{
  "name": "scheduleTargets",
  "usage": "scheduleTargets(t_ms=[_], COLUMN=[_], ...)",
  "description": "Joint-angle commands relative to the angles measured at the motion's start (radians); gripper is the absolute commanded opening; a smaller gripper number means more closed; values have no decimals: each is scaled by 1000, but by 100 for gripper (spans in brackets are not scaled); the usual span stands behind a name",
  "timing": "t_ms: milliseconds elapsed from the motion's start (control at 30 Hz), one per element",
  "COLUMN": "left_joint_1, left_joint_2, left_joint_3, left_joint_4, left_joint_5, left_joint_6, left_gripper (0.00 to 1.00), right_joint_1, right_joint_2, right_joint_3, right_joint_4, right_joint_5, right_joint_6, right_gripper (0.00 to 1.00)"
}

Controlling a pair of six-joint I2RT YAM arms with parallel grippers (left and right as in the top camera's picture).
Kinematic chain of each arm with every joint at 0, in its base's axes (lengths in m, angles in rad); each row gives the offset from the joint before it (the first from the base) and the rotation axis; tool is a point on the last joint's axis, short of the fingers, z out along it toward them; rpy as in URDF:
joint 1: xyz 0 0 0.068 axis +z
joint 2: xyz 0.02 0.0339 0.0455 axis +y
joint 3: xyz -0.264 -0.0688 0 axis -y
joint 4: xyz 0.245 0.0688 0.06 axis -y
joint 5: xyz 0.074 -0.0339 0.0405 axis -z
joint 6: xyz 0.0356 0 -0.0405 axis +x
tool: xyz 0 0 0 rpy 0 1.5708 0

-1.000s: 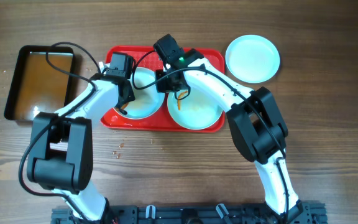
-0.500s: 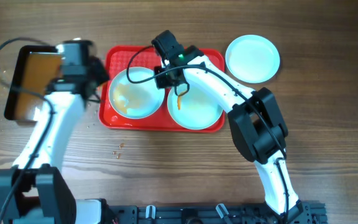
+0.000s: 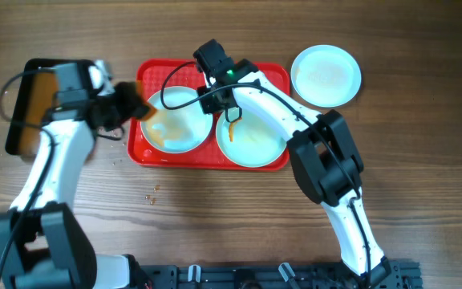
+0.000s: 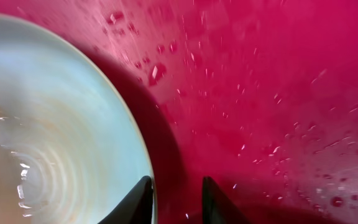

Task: Clean dirty plates on tray and stack at the side
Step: 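Scrub the top plate with the left sponge while right gripper holds it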

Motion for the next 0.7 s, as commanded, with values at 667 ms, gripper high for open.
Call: scheduleTargets(t_ms=[667], left_joint_1=[-189], left_joint_2=[274], left_joint_3=[-12], left_joint_4=[58], left_joint_5=[-484], left_joint_6=[105], left_gripper=[4], right_joint_1=[11], right_joint_2=[29], right_joint_3=[19], right_joint_4=[-43], right_joint_5=[-29], right_joint_6=[92], right_gripper=[4])
